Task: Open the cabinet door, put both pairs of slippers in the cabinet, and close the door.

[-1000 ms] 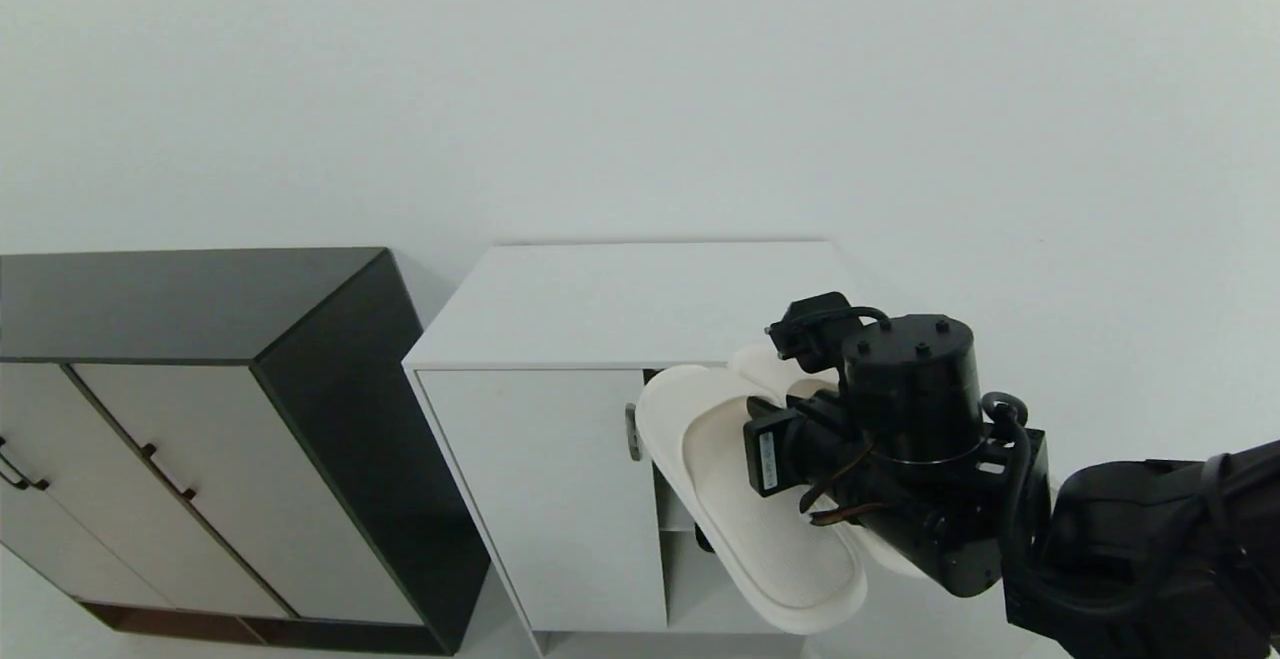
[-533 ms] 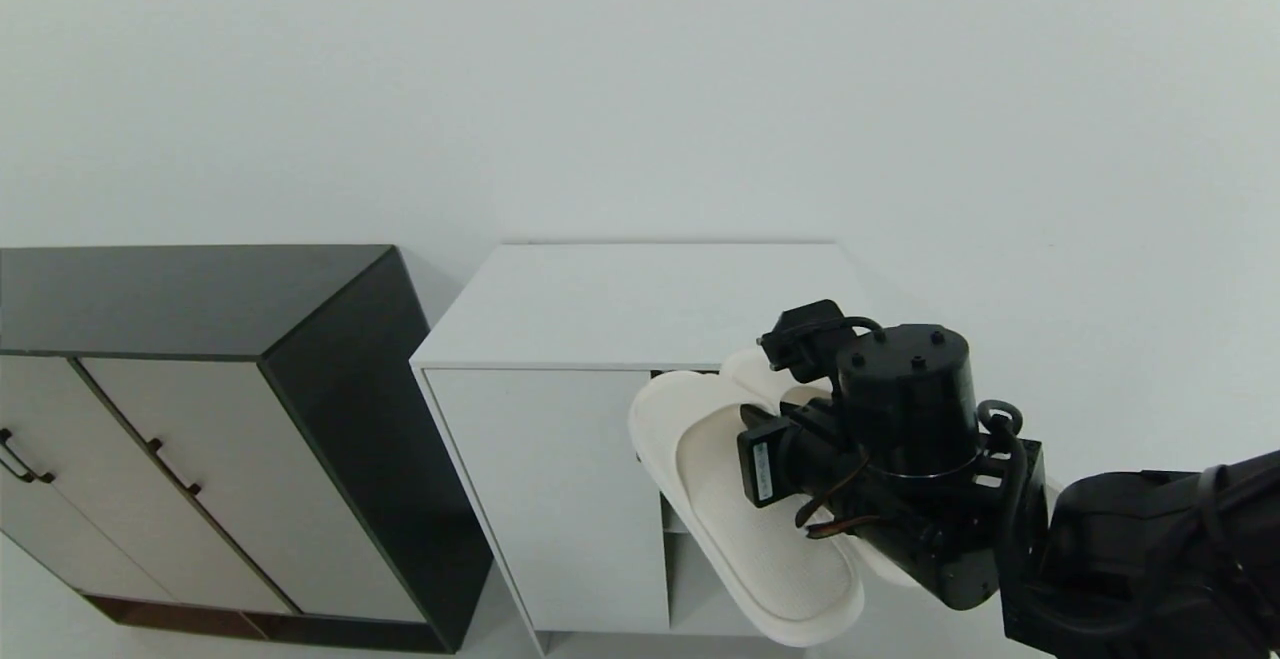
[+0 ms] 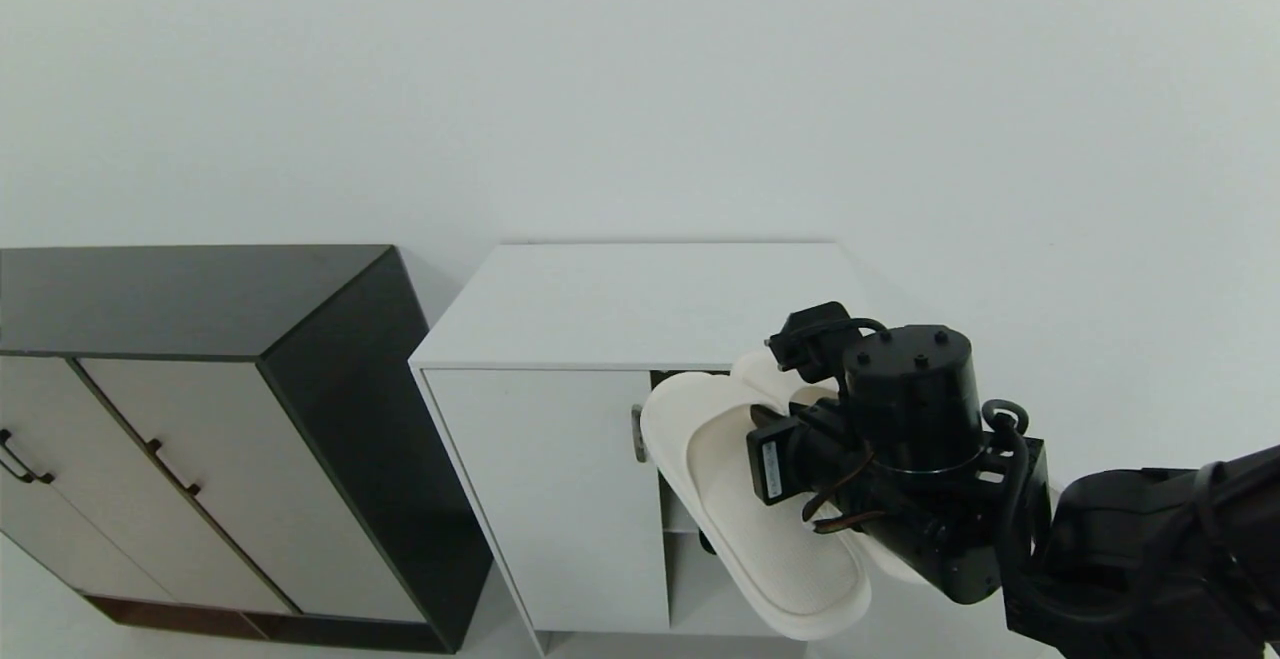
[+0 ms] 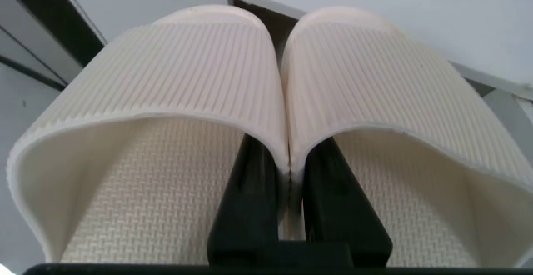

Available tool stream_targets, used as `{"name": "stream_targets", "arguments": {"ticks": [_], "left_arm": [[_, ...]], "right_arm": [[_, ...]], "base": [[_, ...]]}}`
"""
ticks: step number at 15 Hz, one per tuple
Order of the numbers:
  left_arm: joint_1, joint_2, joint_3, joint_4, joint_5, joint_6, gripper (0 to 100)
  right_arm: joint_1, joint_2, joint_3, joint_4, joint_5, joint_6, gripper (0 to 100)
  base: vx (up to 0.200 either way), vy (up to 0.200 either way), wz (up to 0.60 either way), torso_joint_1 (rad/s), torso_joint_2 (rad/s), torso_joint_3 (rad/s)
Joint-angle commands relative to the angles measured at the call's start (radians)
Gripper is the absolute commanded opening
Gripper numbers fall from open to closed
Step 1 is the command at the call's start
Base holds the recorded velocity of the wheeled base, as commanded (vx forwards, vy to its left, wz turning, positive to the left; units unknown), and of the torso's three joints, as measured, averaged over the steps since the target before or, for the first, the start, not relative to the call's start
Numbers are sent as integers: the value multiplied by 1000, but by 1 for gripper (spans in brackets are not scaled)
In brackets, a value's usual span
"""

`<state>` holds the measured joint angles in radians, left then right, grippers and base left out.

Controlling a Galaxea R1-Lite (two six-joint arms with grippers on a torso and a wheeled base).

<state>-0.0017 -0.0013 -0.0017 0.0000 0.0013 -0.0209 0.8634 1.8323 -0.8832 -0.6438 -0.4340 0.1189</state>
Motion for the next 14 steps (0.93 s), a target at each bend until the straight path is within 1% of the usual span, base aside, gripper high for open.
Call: {"name": "stream_targets", "arguments": {"ticks": [1, 3, 6, 14], "left_arm": [[0, 1, 0, 0, 0, -1, 0], [0, 1, 0, 0, 0, -1, 0], [0, 1, 0, 0, 0, -1, 0], [0, 1, 0, 0, 0, -1, 0]], "right_arm": [[0, 5, 3, 0, 0, -1, 0], [-3, 12, 3, 0, 0, -1, 0], [-3, 12, 3, 0, 0, -1, 0], [-3, 10, 9, -17, 0, -4, 0]], "base": [[0, 0, 0, 0, 0, 0], [0, 0, 0, -57, 126, 70], [0, 0, 0, -160, 377, 216], [0, 0, 0, -223, 534, 311]]}}
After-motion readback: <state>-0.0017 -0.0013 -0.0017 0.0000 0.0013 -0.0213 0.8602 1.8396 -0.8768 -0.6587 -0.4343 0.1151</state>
